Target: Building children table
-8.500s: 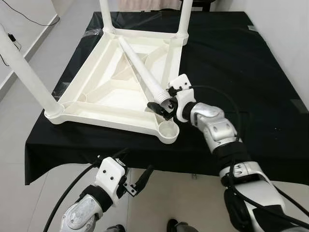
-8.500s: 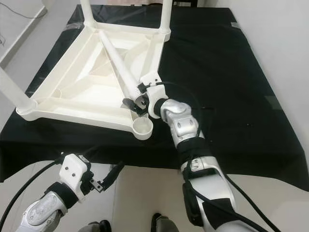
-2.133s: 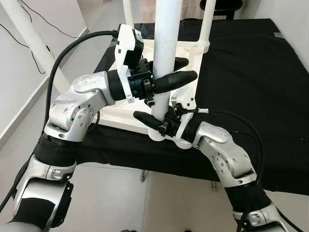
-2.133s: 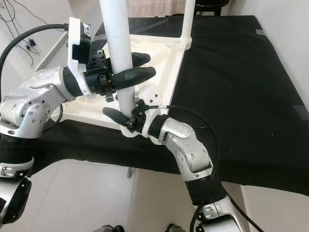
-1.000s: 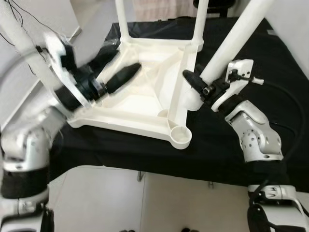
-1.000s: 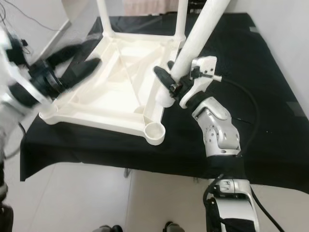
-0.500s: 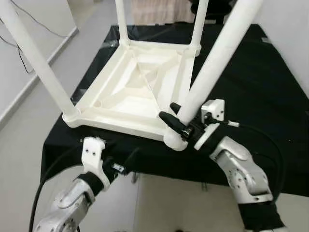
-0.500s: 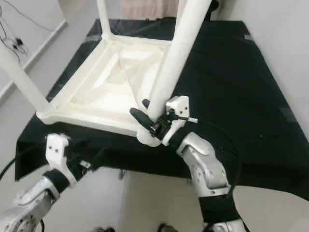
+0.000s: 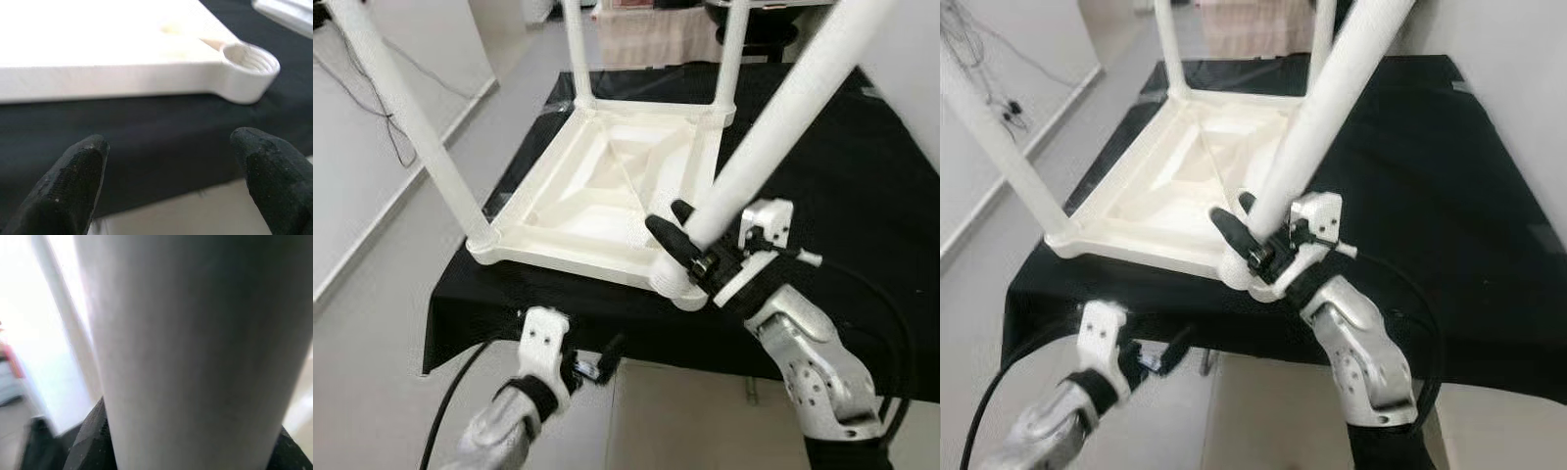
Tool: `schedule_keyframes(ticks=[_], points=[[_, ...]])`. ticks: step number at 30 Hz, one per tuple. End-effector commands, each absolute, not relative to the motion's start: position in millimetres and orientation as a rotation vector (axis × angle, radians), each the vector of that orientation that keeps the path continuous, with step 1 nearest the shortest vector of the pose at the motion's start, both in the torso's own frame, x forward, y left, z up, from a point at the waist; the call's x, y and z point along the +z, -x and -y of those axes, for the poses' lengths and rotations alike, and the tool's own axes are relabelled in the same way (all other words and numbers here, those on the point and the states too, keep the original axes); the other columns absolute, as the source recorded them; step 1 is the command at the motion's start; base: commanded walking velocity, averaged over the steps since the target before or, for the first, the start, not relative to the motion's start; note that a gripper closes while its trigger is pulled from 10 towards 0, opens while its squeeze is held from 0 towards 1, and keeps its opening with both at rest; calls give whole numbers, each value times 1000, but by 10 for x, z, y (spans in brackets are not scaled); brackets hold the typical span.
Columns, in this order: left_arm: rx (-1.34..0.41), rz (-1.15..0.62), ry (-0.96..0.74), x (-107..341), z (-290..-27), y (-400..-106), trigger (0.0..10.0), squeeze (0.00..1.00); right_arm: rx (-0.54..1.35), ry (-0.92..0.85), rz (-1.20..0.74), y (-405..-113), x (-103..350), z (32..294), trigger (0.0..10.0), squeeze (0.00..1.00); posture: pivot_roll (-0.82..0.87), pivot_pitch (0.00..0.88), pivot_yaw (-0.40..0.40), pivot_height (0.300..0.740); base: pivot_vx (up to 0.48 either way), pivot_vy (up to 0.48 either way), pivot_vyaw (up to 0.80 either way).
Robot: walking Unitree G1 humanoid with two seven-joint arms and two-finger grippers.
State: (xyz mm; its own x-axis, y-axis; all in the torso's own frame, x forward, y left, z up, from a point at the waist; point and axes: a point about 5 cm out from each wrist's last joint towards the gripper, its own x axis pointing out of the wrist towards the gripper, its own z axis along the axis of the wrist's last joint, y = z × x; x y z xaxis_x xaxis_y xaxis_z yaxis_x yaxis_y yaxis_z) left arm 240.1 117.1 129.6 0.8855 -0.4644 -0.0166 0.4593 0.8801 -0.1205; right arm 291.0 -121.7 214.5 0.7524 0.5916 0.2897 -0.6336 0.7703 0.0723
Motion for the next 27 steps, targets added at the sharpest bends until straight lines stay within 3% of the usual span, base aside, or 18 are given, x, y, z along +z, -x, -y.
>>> schedule_keyframes(ticks=[1,15,27], points=[[-426,-12,138,1337,-1258,-2459,10000,0,649,-145,265,-2945,2142,1172,10000,0,-45,6,51,740,0,0,0],[-412,11,125,1268,-1234,-2675,10000,0,551,-17,192,-3144,1978,1291,10000,0,-36,0,6,740,0,0,0],[-453,-13,154,1099,-1066,-2647,10000,0,537,31,182,-3214,1945,1320,10000,0,-52,0,-10,740,248,0,0]])
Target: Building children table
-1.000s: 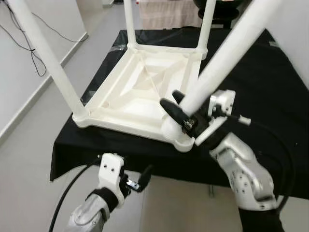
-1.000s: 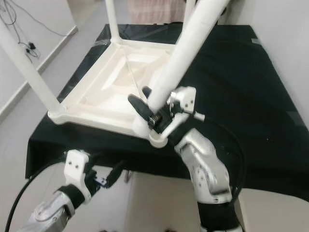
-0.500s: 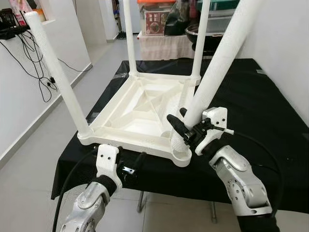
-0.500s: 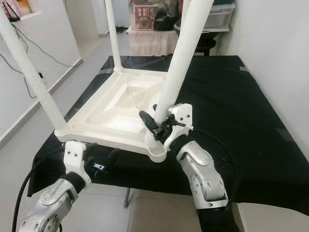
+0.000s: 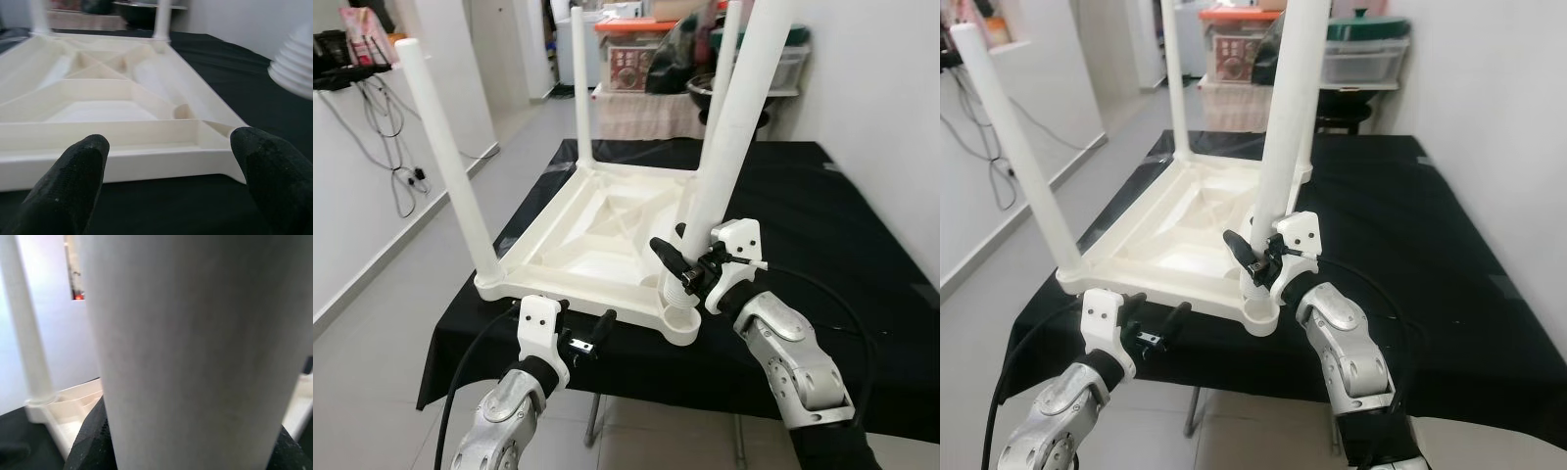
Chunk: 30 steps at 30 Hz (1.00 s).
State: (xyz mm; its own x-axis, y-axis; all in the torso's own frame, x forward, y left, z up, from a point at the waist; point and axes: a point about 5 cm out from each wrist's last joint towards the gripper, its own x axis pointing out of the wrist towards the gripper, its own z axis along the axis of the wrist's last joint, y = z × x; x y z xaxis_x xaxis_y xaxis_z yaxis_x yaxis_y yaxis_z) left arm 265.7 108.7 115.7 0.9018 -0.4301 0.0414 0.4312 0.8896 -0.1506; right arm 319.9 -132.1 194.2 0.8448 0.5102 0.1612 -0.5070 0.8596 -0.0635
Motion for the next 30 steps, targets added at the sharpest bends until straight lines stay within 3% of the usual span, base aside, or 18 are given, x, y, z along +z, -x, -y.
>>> schedule_keyframes(ticks=[1,7,30], points=[[-453,-13,154,1099,-1066,-2647,10000,0,537,31,182,-3214,1945,1320,10000,0,-52,0,-10,740,251,0,0],[-485,-40,134,1000,-1037,-2582,10000,0,565,43,158,-3173,1849,1325,10000,0,-61,0,5,740,249,0,0],[-521,-25,131,996,-962,-2493,10000,0,661,36,144,-3082,1741,1271,10000,0,-51,0,14,740,36,0,0]])
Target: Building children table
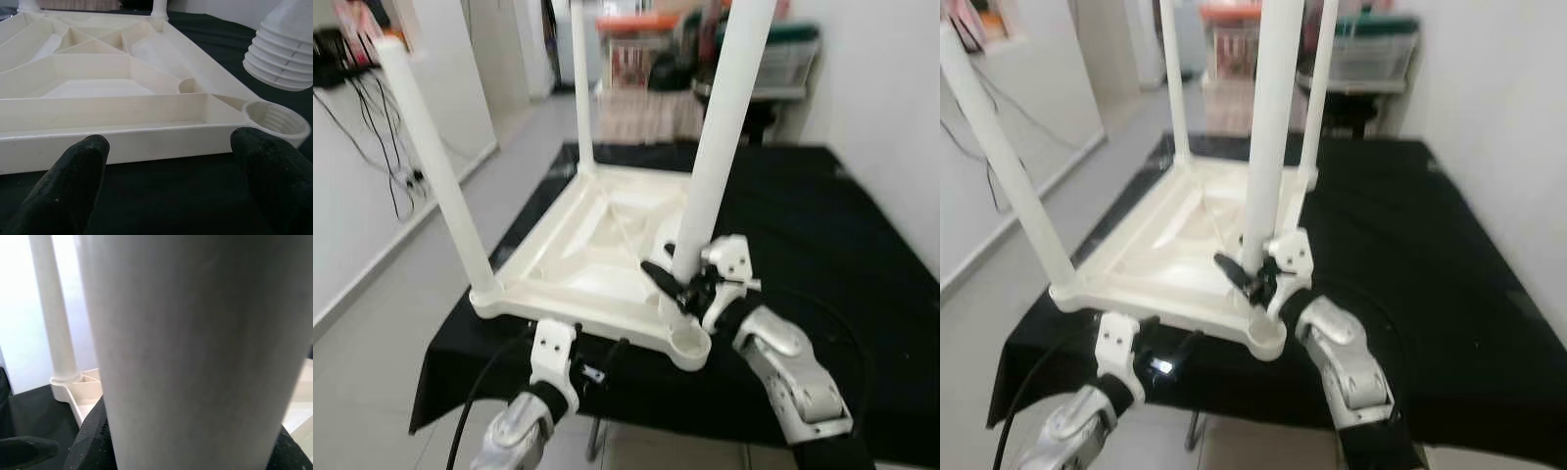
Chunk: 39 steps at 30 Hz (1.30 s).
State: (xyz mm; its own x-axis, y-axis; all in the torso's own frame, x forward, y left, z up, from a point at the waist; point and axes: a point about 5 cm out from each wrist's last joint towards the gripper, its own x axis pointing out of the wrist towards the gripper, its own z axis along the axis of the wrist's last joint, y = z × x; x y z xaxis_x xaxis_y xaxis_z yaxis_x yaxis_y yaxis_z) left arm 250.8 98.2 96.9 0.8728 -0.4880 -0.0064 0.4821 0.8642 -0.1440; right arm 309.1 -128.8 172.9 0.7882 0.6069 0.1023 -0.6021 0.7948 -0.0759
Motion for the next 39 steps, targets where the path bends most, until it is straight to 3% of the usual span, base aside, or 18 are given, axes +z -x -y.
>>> schedule_keyframes(ticks=[1,25,39], points=[[-525,-18,131,1011,-960,-2495,10000,0,662,35,144,-3082,1740,1271,10000,0,-51,0,12,740,322,0,0],[-540,18,142,1105,-940,-2521,10000,0,697,17,160,-3050,1742,1231,10000,0,-52,0,22,740,354,0,0],[-549,-26,110,1015,-925,-2433,10000,0,750,25,156,-3008,1733,1230,10000,0,-40,0,23,740,0,0,0]])
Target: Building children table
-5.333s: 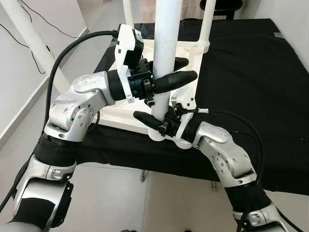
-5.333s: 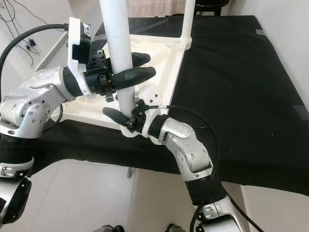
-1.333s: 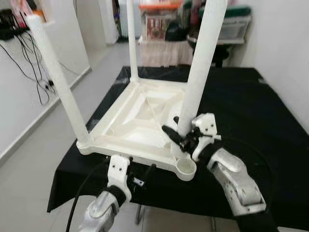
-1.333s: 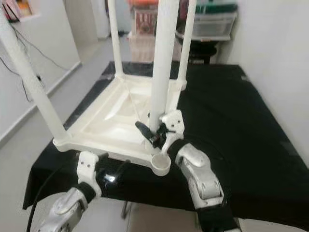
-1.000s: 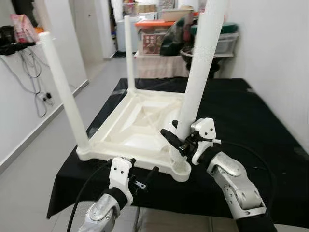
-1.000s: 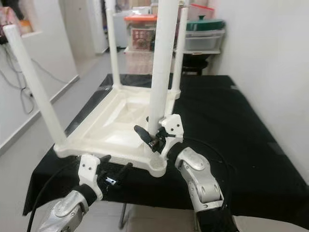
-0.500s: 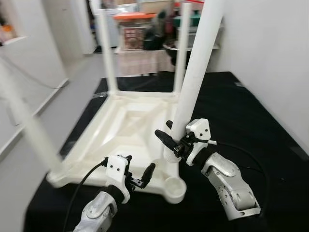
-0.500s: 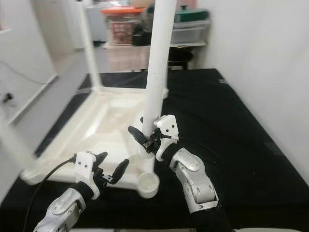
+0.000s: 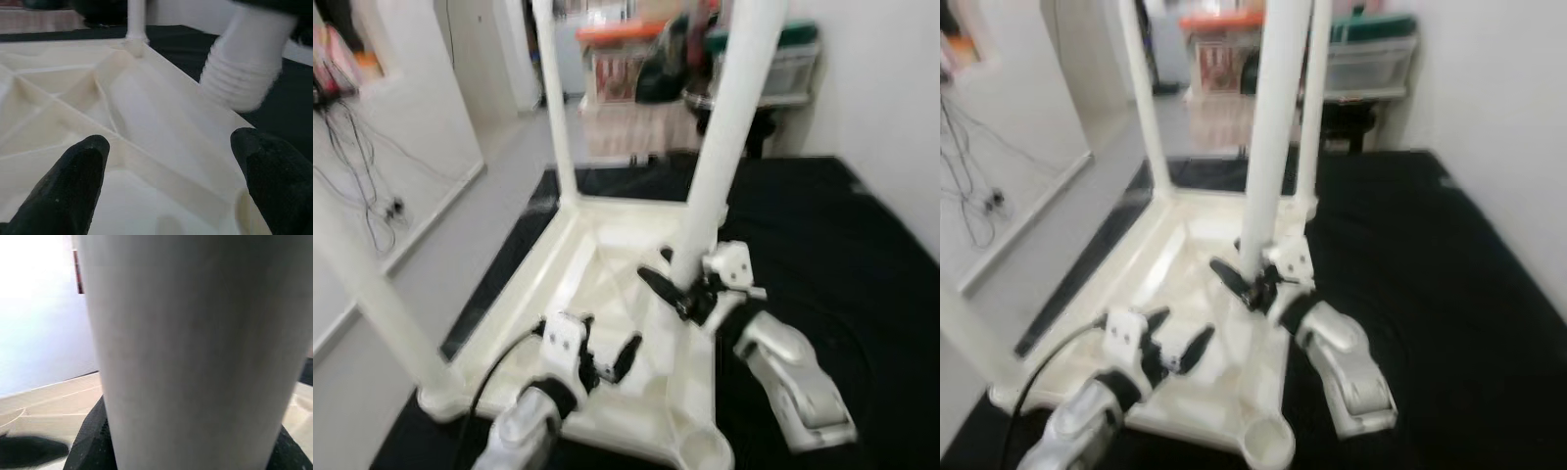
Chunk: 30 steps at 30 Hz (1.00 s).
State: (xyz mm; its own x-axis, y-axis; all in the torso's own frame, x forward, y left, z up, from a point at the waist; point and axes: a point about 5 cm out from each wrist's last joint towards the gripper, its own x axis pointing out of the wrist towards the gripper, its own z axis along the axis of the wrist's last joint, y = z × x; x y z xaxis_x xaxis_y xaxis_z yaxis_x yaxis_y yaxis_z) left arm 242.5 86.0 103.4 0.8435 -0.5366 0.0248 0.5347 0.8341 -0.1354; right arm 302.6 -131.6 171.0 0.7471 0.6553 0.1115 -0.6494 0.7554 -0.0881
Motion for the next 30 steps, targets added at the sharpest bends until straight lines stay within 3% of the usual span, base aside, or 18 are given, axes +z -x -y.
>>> schedule_keyframes(ticks=[1,7,17,30], points=[[-548,-45,112,985,-935,-2416,10000,0,757,30,155,-3006,1732,1242,10000,0,-40,0,23,740,0,0,0],[-611,-165,66,790,-945,-2209,10000,0,832,76,136,-2979,1747,1353,10000,0,-34,0,16,740,0,0,0],[-655,-197,61,819,-950,-2061,10000,0,1061,44,118,-2721,1817,1549,10000,0,-33,0,16,740,0,0,0],[-602,-68,8,1176,-1004,-2239,10000,0,1088,-20,149,-2669,1874,1554,10000,0,-30,0,27,740,-277,0,0]])
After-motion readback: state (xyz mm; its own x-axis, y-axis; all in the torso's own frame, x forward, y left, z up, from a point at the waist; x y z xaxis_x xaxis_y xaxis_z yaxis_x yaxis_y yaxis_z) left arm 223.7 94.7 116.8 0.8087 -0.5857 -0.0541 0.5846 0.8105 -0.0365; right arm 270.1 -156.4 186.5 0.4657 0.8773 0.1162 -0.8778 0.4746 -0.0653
